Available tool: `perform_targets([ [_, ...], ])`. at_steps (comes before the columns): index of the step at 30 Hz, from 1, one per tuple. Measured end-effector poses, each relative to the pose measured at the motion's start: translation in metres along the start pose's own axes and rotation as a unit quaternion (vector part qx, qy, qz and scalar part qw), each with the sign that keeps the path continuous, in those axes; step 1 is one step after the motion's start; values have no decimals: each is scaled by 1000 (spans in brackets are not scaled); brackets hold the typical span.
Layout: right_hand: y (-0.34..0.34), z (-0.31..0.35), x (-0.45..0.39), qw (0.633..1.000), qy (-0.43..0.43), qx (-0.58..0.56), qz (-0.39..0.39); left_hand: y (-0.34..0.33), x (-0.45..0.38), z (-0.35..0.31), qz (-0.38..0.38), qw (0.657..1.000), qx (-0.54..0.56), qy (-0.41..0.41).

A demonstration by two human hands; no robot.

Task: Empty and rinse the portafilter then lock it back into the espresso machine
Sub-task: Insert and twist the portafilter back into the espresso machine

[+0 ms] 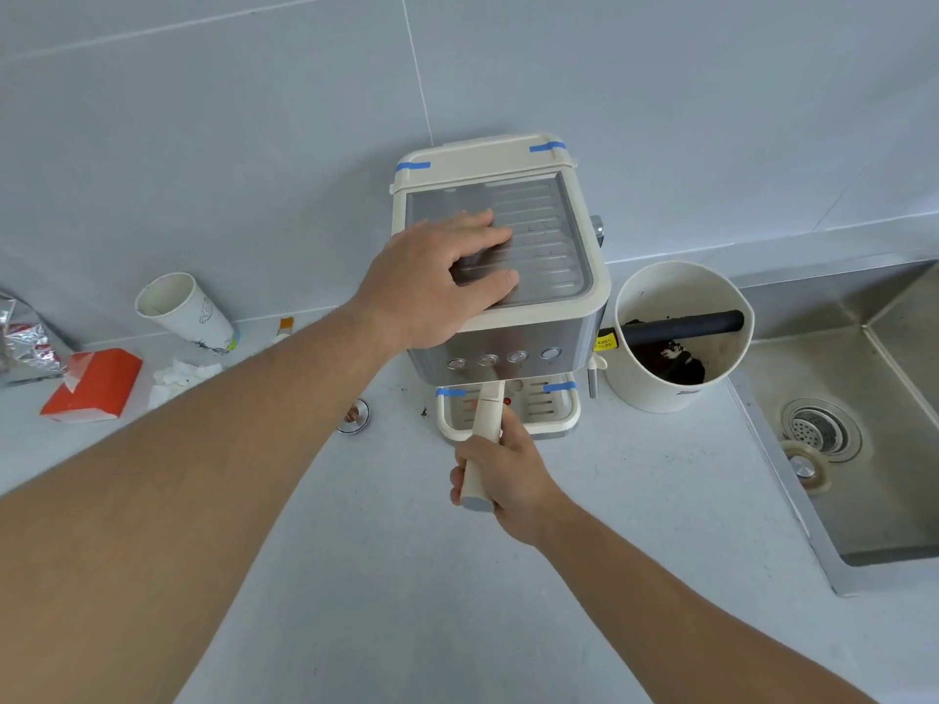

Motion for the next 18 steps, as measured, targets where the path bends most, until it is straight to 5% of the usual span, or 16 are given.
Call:
perform_targets([
  [10,26,25,14,988,-72,89,104,-2,1,-3,-1,1000,8,-3],
  [18,31,33,25,982,-87,146,84,-3,2,-3,-9,1000,-1,-4],
])
Point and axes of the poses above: each hand's wrist, its own x-axis away from the middle knuckle, its own y-axis out of the back of the hand, z = x × y, the point moved 1 cm from there along -x, towards the middle knuckle, and after that the axes turned 9 degrees about z, right-handed, at the moved point
